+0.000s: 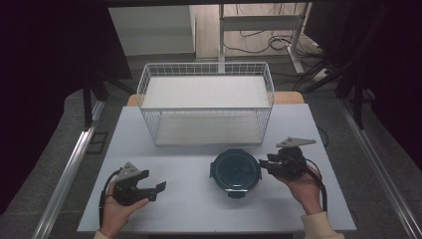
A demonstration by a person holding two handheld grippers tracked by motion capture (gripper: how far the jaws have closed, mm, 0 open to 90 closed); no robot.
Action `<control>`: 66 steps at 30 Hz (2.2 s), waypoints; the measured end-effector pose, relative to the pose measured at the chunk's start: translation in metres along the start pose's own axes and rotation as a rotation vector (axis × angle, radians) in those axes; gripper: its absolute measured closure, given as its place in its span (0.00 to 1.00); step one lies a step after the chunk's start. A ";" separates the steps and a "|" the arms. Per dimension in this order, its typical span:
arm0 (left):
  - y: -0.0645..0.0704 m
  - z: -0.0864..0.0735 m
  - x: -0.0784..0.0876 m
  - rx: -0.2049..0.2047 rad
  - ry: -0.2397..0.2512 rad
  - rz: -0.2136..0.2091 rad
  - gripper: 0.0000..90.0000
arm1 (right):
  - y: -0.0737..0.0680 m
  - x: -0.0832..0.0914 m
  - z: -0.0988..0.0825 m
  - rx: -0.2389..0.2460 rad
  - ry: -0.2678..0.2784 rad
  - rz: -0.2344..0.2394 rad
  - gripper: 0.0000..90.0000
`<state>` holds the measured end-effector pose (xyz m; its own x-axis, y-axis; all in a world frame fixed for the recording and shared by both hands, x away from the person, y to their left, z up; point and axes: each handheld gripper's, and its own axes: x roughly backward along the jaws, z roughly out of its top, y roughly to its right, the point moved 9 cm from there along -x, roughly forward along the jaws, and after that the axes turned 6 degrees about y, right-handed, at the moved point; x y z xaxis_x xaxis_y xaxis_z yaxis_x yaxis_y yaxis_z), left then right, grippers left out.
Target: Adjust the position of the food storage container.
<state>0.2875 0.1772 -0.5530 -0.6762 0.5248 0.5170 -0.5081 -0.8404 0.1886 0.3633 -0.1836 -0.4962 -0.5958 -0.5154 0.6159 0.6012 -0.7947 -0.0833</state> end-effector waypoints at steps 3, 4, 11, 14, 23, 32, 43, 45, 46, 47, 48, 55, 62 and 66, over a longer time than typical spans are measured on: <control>-0.001 0.000 0.000 0.000 -0.001 0.002 0.21 | 0.000 -0.007 0.003 0.010 -0.015 0.006 0.71; -0.001 -0.001 0.000 -0.001 -0.002 0.002 0.21 | 0.000 -0.009 0.004 0.012 -0.020 0.005 0.72; -0.002 -0.002 -0.002 -0.002 -0.010 0.001 0.21 | 0.004 -0.030 0.010 0.042 -0.088 -0.002 0.85; -0.002 -0.002 -0.001 0.000 -0.009 0.004 0.21 | 0.008 -0.039 0.013 0.040 -0.110 -0.009 0.93; -0.003 -0.004 -0.003 0.005 -0.018 0.007 0.21 | 0.018 -0.066 0.012 0.071 -0.167 -0.030 1.00; -0.005 -0.005 -0.003 0.016 -0.021 0.017 0.21 | 0.013 -0.077 0.002 0.134 -0.228 -0.034 1.00; -0.004 -0.005 -0.004 0.015 -0.027 0.016 0.21 | 0.009 -0.074 -0.001 0.139 -0.238 -0.051 1.00; -0.004 -0.005 -0.005 0.015 -0.027 0.016 0.21 | 0.008 -0.072 -0.002 0.139 -0.241 -0.049 1.00; -0.004 -0.004 -0.005 0.013 -0.025 0.015 0.21 | 0.007 -0.072 -0.003 0.138 -0.241 -0.045 1.00; -0.003 -0.004 -0.005 0.013 -0.024 0.015 0.21 | 0.006 -0.071 -0.004 0.138 -0.240 -0.043 1.00; -0.003 -0.004 -0.005 0.013 -0.026 0.015 0.21 | 0.005 -0.070 -0.004 0.137 -0.240 -0.039 1.00; -0.001 -0.004 -0.006 0.012 -0.029 0.013 0.21 | -0.010 -0.071 -0.007 0.151 -0.239 -0.018 1.00; -0.002 -0.004 -0.006 0.012 -0.030 0.013 0.21 | -0.029 -0.072 -0.010 0.190 -0.255 0.009 1.00; -0.001 -0.004 -0.006 0.010 -0.031 0.013 0.21 | -0.036 -0.071 -0.012 0.200 -0.258 0.021 1.00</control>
<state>0.2900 0.1752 -0.5602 -0.6653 0.5098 0.5453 -0.4943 -0.8483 0.1899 0.3772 -0.1221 -0.5466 -0.4429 -0.4122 0.7962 0.7197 -0.6931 0.0416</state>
